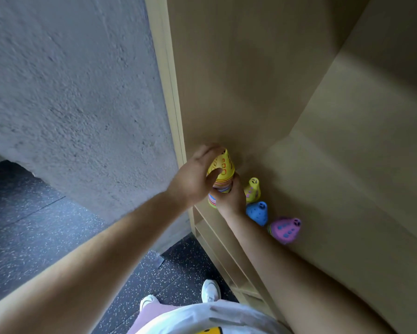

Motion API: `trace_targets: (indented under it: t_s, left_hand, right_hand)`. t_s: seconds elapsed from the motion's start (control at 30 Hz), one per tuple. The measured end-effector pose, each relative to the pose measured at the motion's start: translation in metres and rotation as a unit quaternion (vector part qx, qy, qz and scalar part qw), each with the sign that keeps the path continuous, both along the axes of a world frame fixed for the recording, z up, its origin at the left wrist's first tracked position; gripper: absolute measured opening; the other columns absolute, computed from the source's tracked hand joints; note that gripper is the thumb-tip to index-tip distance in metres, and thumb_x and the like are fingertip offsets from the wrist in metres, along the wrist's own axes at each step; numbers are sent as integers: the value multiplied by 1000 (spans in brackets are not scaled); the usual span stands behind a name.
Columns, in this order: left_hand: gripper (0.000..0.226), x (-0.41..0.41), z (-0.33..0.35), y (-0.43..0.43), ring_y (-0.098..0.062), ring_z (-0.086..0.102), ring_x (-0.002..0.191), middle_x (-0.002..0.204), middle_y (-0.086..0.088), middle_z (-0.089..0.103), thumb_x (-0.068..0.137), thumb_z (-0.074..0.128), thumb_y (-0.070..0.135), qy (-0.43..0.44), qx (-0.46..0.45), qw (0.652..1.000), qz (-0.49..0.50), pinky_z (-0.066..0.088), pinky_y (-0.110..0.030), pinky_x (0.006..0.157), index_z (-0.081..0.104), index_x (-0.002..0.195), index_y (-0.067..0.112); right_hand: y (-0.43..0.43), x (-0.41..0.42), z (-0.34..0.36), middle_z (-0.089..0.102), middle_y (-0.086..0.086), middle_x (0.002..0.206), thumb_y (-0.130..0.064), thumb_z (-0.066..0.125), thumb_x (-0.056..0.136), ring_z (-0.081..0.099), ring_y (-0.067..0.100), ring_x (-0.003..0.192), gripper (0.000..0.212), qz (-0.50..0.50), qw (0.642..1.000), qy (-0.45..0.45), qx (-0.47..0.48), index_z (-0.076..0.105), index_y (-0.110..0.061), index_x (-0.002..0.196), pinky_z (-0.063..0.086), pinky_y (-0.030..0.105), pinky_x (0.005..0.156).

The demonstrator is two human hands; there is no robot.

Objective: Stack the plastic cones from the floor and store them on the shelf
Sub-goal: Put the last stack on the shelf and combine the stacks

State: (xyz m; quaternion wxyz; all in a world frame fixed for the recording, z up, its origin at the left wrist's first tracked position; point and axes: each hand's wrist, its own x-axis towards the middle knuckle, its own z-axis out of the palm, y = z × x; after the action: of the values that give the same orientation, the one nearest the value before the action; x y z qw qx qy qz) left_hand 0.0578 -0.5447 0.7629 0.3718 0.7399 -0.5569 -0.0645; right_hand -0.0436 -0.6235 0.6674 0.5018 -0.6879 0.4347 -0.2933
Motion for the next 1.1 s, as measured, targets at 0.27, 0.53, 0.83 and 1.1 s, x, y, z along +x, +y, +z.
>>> trace_targets:
  t_s: [0.27,0.53,0.83,1.1]
  left_hand:
    - [73,-3,-39,-1,-21,25,155,169,-3,24,97,58,-1,27,129,991,-28,21,-23,122,28,161,15]
    - [74,-1,-37,-8,-30,31,151,169,-4,23,94,59,2,-36,156,987,-31,30,-38,122,29,161,14]
    - [49,-56,-35,-7,-35,55,125,148,-11,54,89,53,22,-160,68,983,-65,48,-47,102,61,136,9]
    - [57,-134,-70,-53,-33,60,120,140,-13,61,80,62,30,-183,100,956,-206,38,-40,101,63,135,13]
  right_hand:
    - [-2,1,-31,66,10,115,-15,80,81,64,26,106,52,-3,999,44,-1,54,-7,125,40,16,82]
    - [8,-30,-26,65,4,117,-27,67,88,64,23,110,44,54,995,68,-39,51,-12,127,51,42,95]
    - [12,-109,23,68,6,116,-25,66,90,65,17,103,40,9,985,24,-168,60,-4,122,51,28,92]
    - [-6,-199,1,55,-5,101,-22,60,87,56,13,84,28,-99,977,60,-180,55,-24,115,49,26,76]
